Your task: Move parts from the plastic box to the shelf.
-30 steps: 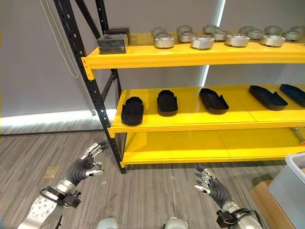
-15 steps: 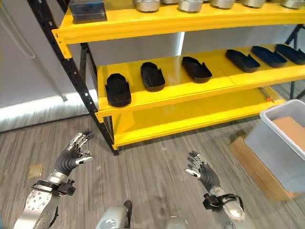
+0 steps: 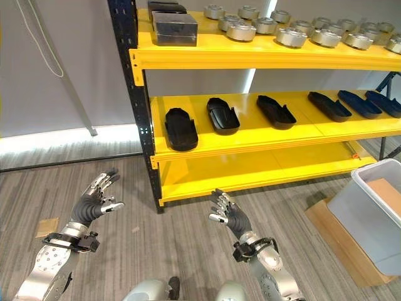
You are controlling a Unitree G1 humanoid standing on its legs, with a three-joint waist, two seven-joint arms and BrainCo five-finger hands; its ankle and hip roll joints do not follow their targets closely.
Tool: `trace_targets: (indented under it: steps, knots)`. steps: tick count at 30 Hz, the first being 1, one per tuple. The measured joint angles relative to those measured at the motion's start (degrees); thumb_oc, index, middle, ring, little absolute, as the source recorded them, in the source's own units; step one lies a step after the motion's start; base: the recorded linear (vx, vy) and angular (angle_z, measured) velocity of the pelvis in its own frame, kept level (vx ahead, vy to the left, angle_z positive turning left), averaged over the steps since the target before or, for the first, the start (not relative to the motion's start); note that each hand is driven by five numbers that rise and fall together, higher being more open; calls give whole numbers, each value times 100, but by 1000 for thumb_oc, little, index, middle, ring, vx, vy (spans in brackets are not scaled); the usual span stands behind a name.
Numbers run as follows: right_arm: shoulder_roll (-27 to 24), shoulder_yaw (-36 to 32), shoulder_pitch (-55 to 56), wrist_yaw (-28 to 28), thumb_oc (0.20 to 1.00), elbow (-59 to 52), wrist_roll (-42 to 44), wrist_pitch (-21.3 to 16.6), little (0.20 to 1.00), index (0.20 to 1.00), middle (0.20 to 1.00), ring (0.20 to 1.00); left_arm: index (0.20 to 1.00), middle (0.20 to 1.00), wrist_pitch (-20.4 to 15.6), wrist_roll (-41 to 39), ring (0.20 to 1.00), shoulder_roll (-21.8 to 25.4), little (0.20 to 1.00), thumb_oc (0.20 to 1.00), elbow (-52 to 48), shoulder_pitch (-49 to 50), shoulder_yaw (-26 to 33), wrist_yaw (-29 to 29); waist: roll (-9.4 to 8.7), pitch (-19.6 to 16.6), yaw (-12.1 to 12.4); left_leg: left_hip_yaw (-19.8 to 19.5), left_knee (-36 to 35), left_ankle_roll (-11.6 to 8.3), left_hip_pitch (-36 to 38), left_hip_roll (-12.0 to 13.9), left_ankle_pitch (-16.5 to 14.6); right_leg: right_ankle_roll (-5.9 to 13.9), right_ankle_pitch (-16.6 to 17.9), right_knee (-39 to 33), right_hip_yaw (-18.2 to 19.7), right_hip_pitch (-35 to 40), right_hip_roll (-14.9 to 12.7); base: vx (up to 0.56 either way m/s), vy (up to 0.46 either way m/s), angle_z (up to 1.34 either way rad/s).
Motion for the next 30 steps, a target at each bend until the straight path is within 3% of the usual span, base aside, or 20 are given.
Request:
trace_targets:
  steps: [2, 4, 6, 7, 8, 9, 10, 13, 16, 17, 18, 20, 21, 23, 24, 25, 27, 28, 29, 30]
  knots:
    - [8, -89, -30, -33, 1000, 12, -1, -2, 1000, 1000, 1000, 1000, 1000, 1000, -9, -1, 1000, -31, 1000, 1000, 37, -178, -29, -4, 85, 87, -168, -69, -12, -100, -68, -38, 83, 169, 184, -1061, -7, 58, -85, 246, -210, 30]
    - [-31, -178, -42, -112, 1000, 58, -7, -2, 1000, 1000, 1000, 1000, 1000, 1000, -32, -2, 1000, -240, 1000, 1000, 441, -525, -108, 3, 130, 127, -259, -6, -303, -124, -49, -193, 79, 389, 986, -2869, -2, 191, -585, 286, -233, 32]
    - [-62, -204, -93, -156, 1000, 43, -23, -1, 1000, 1000, 1000, 1000, 1000, 1000, -40, -2, 1000, -418, 1000, 1000, 667, -716, -141, 12, 138, 313, -344, -54, -733, -411, 183, -221, 169, 590, 1491, -2864, 188, 178, -794, 252, -242, 40]
    - [-55, -206, -76, -156, 1000, -5, -68, 2, 1000, 1000, 1000, 1000, 1000, 1000, -40, -4, 1000, -438, 1000, 1000, 668, -699, -157, 16, 28, 381, -465, -70, -409, -197, 150, -333, 123, 667, 1480, -2770, 386, 269, -947, 271, -299, 70]
    - [-255, -229, 62, -158, 1000, -236, -111, -8, 1000, 1000, 1000, 1000, 1000, 1000, -51, 0, 1000, -472, 1000, 1000, 555, -626, -233, 8, 113, 352, -513, -303, 192, -231, 67, -198, -112, 672, 1227, -2367, 438, 443, -758, 367, -407, 66]
    - [-184, -201, 135, -164, 1000, -101, -152, 32, 1000, 1000, 1000, 1000, 1000, 1000, -64, -7, 1000, -510, 1000, 1000, 561, -568, -233, 32, -240, 371, -374, -313, 180, -292, 199, -334, -151, 602, 1199, -1891, 459, 649, -729, 275, -339, 49]
    - [-196, -205, 113, -167, 1000, -108, -177, 59, 1000, 1000, 1000, 1000, 1000, 1000, -70, -6, 1000, -534, 1000, 1000, 422, -426, -288, 53, -325, 264, -297, -362, 250, -292, 96, -231, -172, 406, 964, -1615, 348, 677, -374, 246, -320, 10]
    - [-175, -385, -312, -205, 1000, -108, -177, 0, 1000, 1000, 1000, 1000, 1000, 1000, -75, -60, 1000, -459, 1000, 1000, 254, -152, -315, 74, -286, 197, -259, -662, 206, -660, -178, 349, -108, 45, 688, -1488, 71, 569, 159, 194, -301, 25]
    - [-180, -391, -413, -256, 1000, 18, -176, -2, 1000, 1000, 1000, 1000, 1000, 1000, -51, -111, 1000, -422, 1000, 1000, 232, -149, -308, 96, -231, 174, -277, -836, -492, -881, 154, 907, -18, -427, 244, -1056, -338, 419, 554, 189, -323, 39]
    - [-215, -432, -449, -338, 1000, 130, -176, -7, 1000, 1000, 1000, 1000, 1000, 1000, -50, -111, 1000, -435, 1000, 1000, 211, -199, -397, 109, -252, 163, -292, -933, -2, -939, 227, 1107, -132, -700, -19, -695, -455, 279, 623, 178, -343, 30]
    - [-255, -466, -416, -392, 1000, 136, -174, -43, 1000, 1000, 1000, 1000, 1000, 1000, -53, -111, 1000, -462, 1000, 1000, 161, -204, -450, 119, -174, 106, -379, -1035, 210, -1002, 333, 1392, -145, -805, -169, -486, -613, 218, 763, 199, -386, 33]
    - [-446, -498, -439, -434, 1000, 267, -176, -109, 1000, 1000, 1000, 1000, 1000, 1000, -60, -111, 1000, -622, 1000, 1000, 126, -394, -489, 136, 17, 57, -473, -1173, -209, -1205, 483, 1709, 50, -854, -409, -24, -765, -108, 925, 95, -228, 33]
    - [-434, -480, -478, -505, 1000, 433, -176, -114, 1000, 1000, 1000, 1000, 1000, 1000, -48, -112, 1000, -651, 1000, 1000, 140, -500, -494, 148, -91, 133, -374, -1148, -34, -1394, 335, 1717, 224, -912, -496, 100, -744, -256, 943, -30, -185, 4]
    - [-420, -460, -463, -552, 1000, 443, -176, -142, 1000, 1000, 1000, 1000, 1000, 1000, -48, -113, 1000, -604, 1000, 1000, 123, -567, -544, 222, -251, 221, -183, -1184, 921, -1430, -349, 1625, 697, -1003, -507, 48, -711, -361, 1034, -22, -164, -8]
    - [-432, -488, -404, -586, 1000, 399, -185, -185, 1000, 1000, 1000, 1000, 1000, 1000, -39, -114, 1000, -570, 1000, 1000, 130, -628, -606, 250, -317, 291, -156, -1098, 1288, -1319, -692, 1573, 1006, -1130, -342, -117, -833, -292, 933, 53, -71, 28]
    - [-441, -487, -366, -623, 1000, 379, -227, -197, 1000, 1000, 1000, 1000, 1000, 1000, -41, -114, 1000, -584, 1000, 1000, 129, -651, -632, 247, -297, 373, -117, -940, 1405, -1290, -926, 1622, 968, -1204, -337, -198, -950, -265, 905, 60, -21, 56]
    - [-437, -488, -387, -689, 1000, 378, -227, -206, 1000, 1000, 1000, 1000, 1000, 1000, -38, -114, 1000, -616, 1000, 1000, 129, -690, -666, 248, -230, 481, -165, -448, 345, -1296, -886, 1646, 894, -1209, -332, -344, -1086, -233, 925, 94, 75, 52]
    - [-434, -488, -415, -708, 1000, 391, -228, -222, 1000, 1000, 1000, 1000, 1000, 1000, -38, -115, 1000, -622, 1000, 1000, 131, -695, -669, 252, -197, 521, -148, -446, -19, -1299, -838, 1624, 895, -1204, -329, -374, -1116, -233, 930, 105, 110, 60]
    - [-416, -583, -518, -822, 1000, 454, -231, -245, 1000, 1000, 1000, 1000, 1000, 1000, -33, -106, 1000, -692, 1000, 1000, 248, -876, -697, 263, -16, 742, -159, -112, -1387, -1402, -744, 1729, 968, -994, -197, -571, -1197, -125, 1026, 198, 205, 68]
    - [-391, -642, -519, -863, 1000, 454, -231, -254, 1000, 1000, 1000, 1000, 1000, 1000, -33, -106, 1000, -701, 1000, 1000, 272, -951, -688, 278, 74, 852, -182, 183, -1678, -1409, -759, 1864, 975, -907, -132, -713, -1259, 7, 1091, 182, 197, 57]
